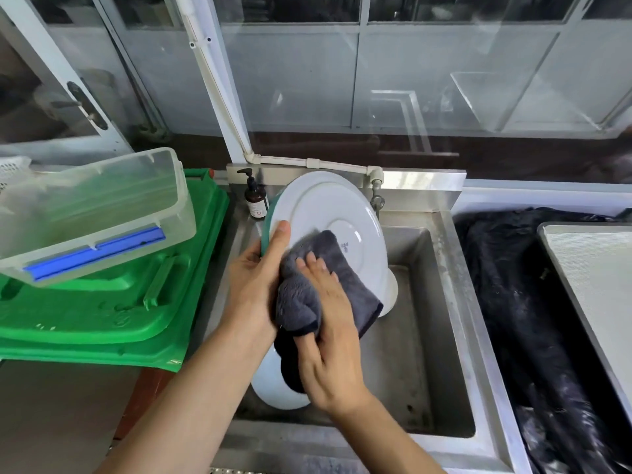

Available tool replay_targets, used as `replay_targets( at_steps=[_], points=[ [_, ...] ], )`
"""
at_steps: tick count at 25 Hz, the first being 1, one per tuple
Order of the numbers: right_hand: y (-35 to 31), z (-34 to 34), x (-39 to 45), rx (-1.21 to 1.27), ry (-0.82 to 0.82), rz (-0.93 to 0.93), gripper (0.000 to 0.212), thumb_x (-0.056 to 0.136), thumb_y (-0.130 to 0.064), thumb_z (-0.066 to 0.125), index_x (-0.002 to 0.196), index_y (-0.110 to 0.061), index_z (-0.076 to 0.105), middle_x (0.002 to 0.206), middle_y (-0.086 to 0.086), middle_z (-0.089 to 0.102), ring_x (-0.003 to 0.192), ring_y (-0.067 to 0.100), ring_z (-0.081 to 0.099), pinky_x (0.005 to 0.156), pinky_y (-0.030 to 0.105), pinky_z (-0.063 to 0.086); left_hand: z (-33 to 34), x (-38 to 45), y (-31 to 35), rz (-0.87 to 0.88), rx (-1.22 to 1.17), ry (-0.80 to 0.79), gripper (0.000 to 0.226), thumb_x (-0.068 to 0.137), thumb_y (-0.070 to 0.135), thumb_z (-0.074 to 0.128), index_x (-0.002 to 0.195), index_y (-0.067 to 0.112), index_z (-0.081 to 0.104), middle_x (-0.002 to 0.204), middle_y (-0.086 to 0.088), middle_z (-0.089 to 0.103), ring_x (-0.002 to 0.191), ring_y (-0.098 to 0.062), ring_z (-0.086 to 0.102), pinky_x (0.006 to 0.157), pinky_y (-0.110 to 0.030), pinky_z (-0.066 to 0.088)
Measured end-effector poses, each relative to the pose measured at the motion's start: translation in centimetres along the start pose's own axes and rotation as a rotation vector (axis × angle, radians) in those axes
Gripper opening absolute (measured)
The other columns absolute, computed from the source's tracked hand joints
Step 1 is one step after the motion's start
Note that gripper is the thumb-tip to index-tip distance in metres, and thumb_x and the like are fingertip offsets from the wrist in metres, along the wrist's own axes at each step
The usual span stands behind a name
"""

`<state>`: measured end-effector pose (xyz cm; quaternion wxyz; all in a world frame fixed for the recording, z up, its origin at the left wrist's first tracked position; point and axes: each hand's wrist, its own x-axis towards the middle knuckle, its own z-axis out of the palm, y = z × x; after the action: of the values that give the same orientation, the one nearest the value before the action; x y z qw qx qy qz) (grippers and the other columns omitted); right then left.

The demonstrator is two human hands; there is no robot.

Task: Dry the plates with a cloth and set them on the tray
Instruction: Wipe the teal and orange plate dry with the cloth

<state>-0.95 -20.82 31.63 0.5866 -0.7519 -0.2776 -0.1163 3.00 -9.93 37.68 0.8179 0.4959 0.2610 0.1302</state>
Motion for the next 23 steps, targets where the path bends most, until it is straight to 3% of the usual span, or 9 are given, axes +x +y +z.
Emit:
replay_targets(
  at_steps=[2,5,8,10,12,16,18,20,23],
  points=[
    [0.7,-0.6,1.2,-0.004,0.014,0.042,0.054,0.105,-0.034,0.041,0.156,-0.017,0.038,0.165,-0.004,0.033,0.155,0.019,0.026,0.126,0.044,0.021,0.5,-0.1,-0.1,0.037,-0.015,-0.012,0.016,0.089,0.027,0.075,0.085,0.013,0.082,0.088,-0.015,0.078,0.078,-0.026,0.077,0.065,-0.029,0.06],
    [1.9,-1.5,2.5,0.041,0.112,0.294,0.05,0.101,-0.022,0.047,0.15,-0.03,0.044,0.156,-0.01,0.046,0.148,0.005,0.036,0.123,0.029,0.028,0.9,-0.3,-0.6,0.065,0.053,0.031,0.011,0.088,0.028,0.076,0.08,0.022,0.082,0.084,-0.008,0.079,0.076,-0.021,0.076,0.063,-0.027,0.059],
    [4.2,-3.7,2.1,0.078,0.338,0.54,0.028,0.105,-0.022,0.048,0.13,-0.027,0.057,0.116,-0.021,0.067,0.111,-0.007,0.058,0.094,0.012,0.042,0.5,-1.1,-2.3,0.003,0.174,0.028,0.013,0.083,0.039,0.079,0.085,0.025,0.081,0.089,-0.004,0.079,0.082,-0.02,0.075,0.07,-0.035,0.061],
    [6.4,-6.1,0.1,0.077,0.425,0.675,0.021,0.106,-0.022,0.047,0.123,-0.021,0.058,0.102,-0.014,0.069,0.094,-0.004,0.06,0.079,0.01,0.042,0.7,-1.5,-3.6,-0.071,0.208,0.026,0.021,0.082,0.042,0.079,0.091,0.023,0.08,0.095,-0.003,0.079,0.09,-0.022,0.074,0.078,-0.038,0.061],
    [8.0,-8.8,-2.7,0.038,0.502,0.768,0.017,0.105,-0.018,0.046,0.115,-0.02,0.059,0.099,-0.01,0.068,0.088,-0.005,0.06,0.074,0.008,0.042,1.1,-1.8,-4.8,-0.132,0.237,0.032,0.033,0.082,0.044,0.079,0.102,0.017,0.076,0.103,-0.004,0.078,0.1,-0.025,0.073,0.086,-0.04,0.06],
    [10.0,-14.6,-8.4,-0.197,0.672,0.858,0.017,0.106,-0.02,0.043,0.096,-0.034,0.047,0.089,-0.009,0.06,0.084,0.005,0.059,0.066,0.016,0.041,2.8,-2.4,-7.2,-0.201,0.28,0.011,0.035,0.08,0.046,0.08,0.101,0.018,0.075,0.105,-0.002,0.077,0.103,-0.023,0.072,0.084,-0.036,0.057],
    [10.9,-16.8,-10.4,-0.309,0.706,0.842,0.017,0.103,-0.023,0.044,0.104,-0.04,0.048,0.101,-0.01,0.063,0.091,0.004,0.06,0.074,0.018,0.044,3.8,-2.8,-8.3,-0.202,0.311,-0.013,0.029,0.08,0.045,0.08,0.096,0.02,0.076,0.103,0.001,0.078,0.101,-0.021,0.072,0.08,-0.032,0.057],
    [12.6,-18.5,-12.1,-0.518,0.607,0.846,0.037,0.101,-0.02,0.05,0.136,-0.03,0.049,0.137,-0.006,0.058,0.121,0.008,0.056,0.098,0.026,0.047,4.7,-3.2,-9.5,-0.205,0.33,-0.035,0.025,0.08,0.044,0.08,0.092,0.022,0.076,0.101,0.002,0.078,0.099,-0.019,0.073,0.081,-0.032,0.057],
    [15.9,-19.0,-14.4,-0.782,0.123,1.068,0.065,0.102,-0.025,0.055,0.158,-0.008,0.029,0.165,0.01,0.031,0.151,0.029,0.029,0.122,0.042,0.027,4.9,-3.4,-10.6,-0.212,0.349,-0.039,0.024,0.078,0.045,0.082,0.088,0.024,0.077,0.098,0.002,0.079,0.09,-0.017,0.074,0.077,-0.031,0.058]
  ],
)
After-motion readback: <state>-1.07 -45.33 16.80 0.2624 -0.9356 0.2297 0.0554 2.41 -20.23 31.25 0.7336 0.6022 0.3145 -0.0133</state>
